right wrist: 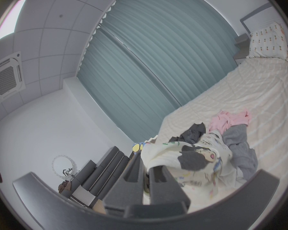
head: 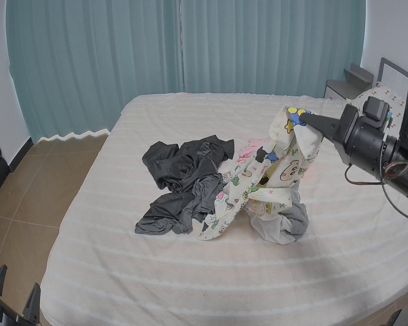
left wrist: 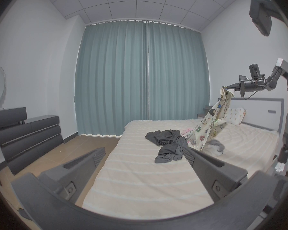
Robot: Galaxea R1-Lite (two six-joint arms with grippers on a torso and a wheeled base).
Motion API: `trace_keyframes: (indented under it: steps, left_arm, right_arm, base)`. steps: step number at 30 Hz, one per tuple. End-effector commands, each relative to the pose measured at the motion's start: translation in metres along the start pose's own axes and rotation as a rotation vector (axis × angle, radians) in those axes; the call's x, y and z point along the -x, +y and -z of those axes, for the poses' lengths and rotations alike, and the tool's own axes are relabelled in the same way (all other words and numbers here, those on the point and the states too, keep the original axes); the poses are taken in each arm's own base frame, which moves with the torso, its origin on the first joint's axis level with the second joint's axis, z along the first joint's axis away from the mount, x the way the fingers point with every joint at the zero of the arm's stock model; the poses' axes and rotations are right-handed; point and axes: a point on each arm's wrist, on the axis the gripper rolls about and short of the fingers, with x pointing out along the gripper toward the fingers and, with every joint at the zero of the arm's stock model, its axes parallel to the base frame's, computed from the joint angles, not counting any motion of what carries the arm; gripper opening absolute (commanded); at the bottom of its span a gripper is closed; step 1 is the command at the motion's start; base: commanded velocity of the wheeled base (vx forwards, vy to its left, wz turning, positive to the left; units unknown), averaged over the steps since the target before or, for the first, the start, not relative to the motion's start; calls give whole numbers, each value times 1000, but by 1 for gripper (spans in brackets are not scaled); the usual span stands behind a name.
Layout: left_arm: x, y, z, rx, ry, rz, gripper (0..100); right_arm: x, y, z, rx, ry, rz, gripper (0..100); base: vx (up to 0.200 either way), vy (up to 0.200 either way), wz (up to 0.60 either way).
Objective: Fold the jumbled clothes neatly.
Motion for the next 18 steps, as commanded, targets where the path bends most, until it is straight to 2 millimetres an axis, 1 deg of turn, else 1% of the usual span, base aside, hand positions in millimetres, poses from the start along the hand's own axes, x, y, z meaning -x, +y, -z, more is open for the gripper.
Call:
trace_keyframes:
  steps: [1, 2, 4, 7, 8, 9, 11, 12, 13, 15, 16, 18]
  left_arm:
    - [8, -9, -118, 190, -188, 271, 100]
    - [2, -10, -121, 180, -156, 329, 100]
    - [-9, -12, -122, 181, -87, 401, 100]
    - [-40, -16, -115, 202, 105, 566, 100]
    - [-54, -18, -115, 218, 174, 615, 100]
    - [-58, -18, -115, 224, 192, 626, 100]
    - [-74, -19, -114, 236, 252, 654, 100]
    - [-74, -19, -114, 236, 252, 654, 100]
    - [-99, -23, -108, 212, 333, 701, 100]
    - [-116, -29, -102, 187, 393, 746, 100]
    - [-127, -34, -96, 168, 432, 767, 100]
    - [-135, -39, -93, 155, 457, 772, 100]
  right_arm:
    - [9, 29, -26, 10, -61, -117, 0]
    - [9, 33, -27, 9, -55, -129, 0]
    - [7, 38, -26, 8, -43, -148, 0]
    - [3, 44, -28, 8, -31, -178, 0]
    - [2, 46, -30, 10, -35, -191, 0]
    - [1, 47, -31, 12, -38, -195, 0]
    - [1, 50, -35, 20, -46, -202, 0]
    - [1, 50, -35, 20, -46, -202, 0]
    - [-1, 52, -37, 36, -36, -195, 0]
    - [-3, 54, -38, 47, -35, -193, 0]
    - [-3, 55, -40, 48, -40, -196, 0]
    - [-3, 57, -43, 50, -47, -202, 0]
  base:
    - [0, 0, 0]
    - [0, 0, 0]
    - [0, 0, 0]
    - [0, 0, 0]
    - [0, 0, 0]
    - [0, 0, 0]
    - [0, 0, 0]
    - [0, 0, 0]
    - [0, 0, 0]
    - [0, 0, 0]
    - [0, 0, 0]
    - [0, 0, 0]
